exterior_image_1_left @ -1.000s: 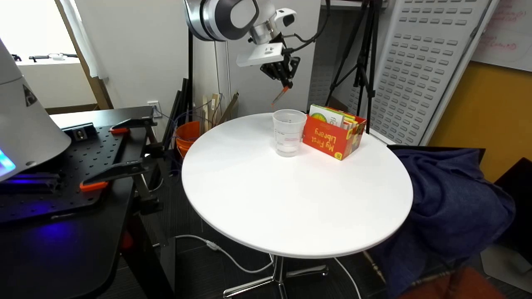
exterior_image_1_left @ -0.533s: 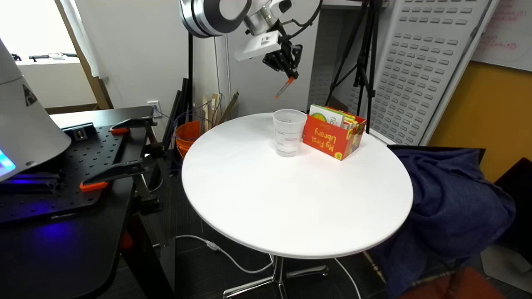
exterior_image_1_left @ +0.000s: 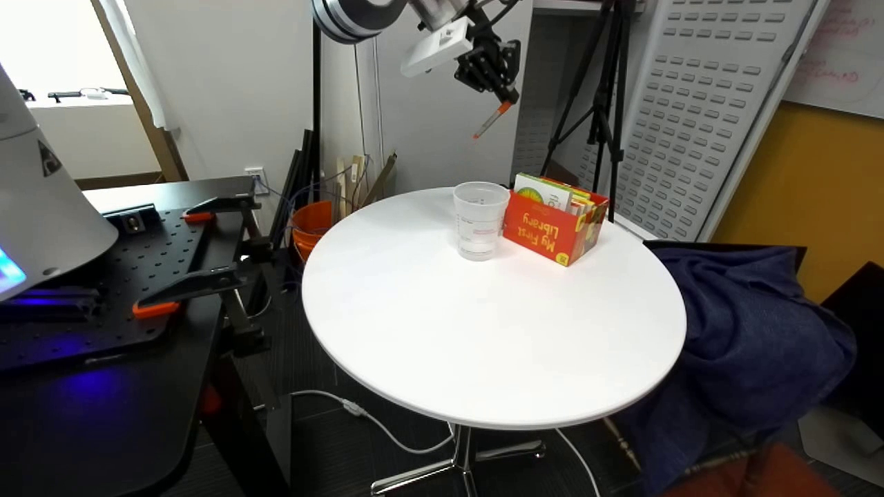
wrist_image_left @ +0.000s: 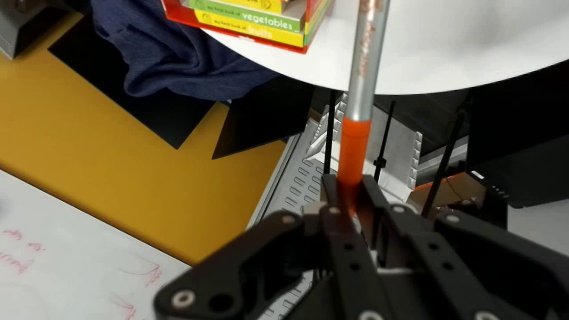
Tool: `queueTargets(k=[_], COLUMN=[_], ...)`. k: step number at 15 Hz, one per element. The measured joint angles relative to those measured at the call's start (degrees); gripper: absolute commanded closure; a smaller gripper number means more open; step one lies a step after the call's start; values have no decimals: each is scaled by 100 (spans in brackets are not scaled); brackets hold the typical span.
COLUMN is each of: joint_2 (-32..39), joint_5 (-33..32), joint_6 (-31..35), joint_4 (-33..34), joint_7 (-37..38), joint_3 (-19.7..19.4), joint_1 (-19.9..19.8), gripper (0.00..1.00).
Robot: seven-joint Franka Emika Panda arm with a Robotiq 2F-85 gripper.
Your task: Pick up the pen and put it in the cup
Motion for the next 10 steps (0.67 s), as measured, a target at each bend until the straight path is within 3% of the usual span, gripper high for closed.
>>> queueTargets(k=[10], joint_2=[54], joint_5=[1002], joint_6=[-7], joint_4=[14], joint_7=[6], joint_3=[-1240], joint_1=[1244], gripper=[96])
